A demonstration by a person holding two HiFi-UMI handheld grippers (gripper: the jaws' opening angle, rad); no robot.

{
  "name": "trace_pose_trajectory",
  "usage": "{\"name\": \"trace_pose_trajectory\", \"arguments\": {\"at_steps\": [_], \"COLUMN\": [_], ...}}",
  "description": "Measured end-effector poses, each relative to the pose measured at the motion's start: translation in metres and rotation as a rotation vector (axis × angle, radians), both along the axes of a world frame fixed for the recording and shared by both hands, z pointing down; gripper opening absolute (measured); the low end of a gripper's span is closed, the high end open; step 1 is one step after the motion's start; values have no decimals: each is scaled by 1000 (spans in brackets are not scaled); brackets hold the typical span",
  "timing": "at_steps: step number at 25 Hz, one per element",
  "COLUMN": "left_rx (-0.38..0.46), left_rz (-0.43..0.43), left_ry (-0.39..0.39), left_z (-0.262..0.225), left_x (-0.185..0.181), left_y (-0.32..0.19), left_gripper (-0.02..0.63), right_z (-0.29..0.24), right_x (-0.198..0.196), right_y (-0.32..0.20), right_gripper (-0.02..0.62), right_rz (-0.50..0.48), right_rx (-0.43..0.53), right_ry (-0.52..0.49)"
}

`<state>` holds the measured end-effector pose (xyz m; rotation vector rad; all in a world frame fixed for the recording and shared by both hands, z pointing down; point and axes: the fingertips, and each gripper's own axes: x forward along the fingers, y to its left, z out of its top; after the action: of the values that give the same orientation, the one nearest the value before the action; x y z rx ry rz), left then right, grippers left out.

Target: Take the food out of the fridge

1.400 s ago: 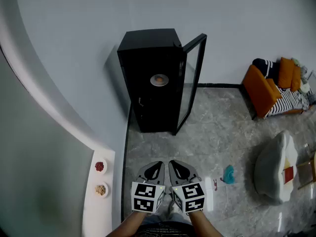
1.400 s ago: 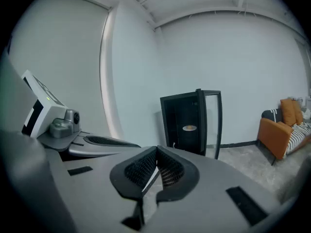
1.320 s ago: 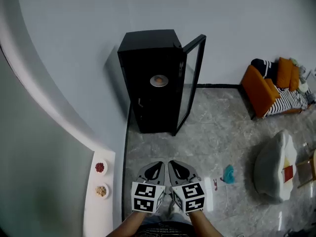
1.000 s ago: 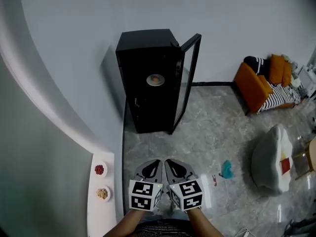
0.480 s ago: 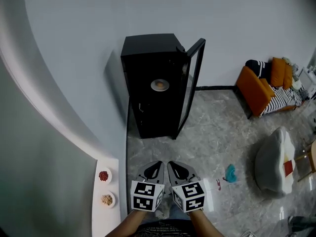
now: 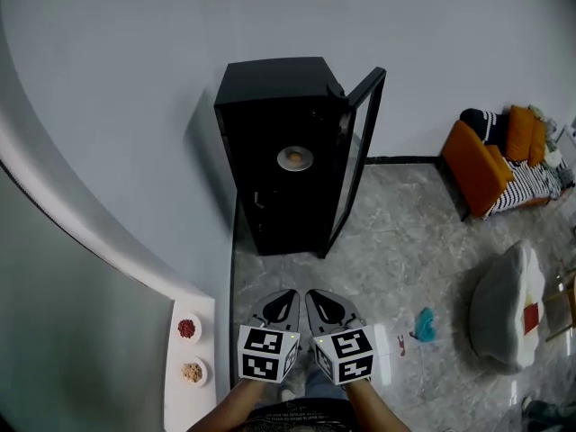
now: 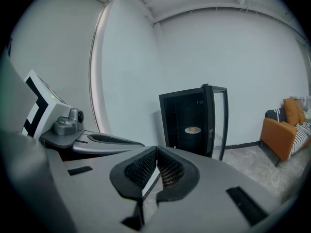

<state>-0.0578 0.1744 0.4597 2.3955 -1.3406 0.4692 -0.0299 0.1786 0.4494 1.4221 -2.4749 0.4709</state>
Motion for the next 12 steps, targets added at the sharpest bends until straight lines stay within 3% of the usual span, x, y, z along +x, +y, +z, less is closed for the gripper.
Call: {"name": "trace_pose_trajectory", "arguments": {"at_steps": [12], "left_rx": [-21], "left_rz": [-11], "left_ry": [-26], "left_z": [2], "left_x": [42], "left_y": [-97], "left_gripper": [14], "right_z": [4], "right_x": [44], "right_y": [-98], "right_gripper": [20], "right_rz": [-12], "right_rx": [-25], "right_ry": [-28]}}
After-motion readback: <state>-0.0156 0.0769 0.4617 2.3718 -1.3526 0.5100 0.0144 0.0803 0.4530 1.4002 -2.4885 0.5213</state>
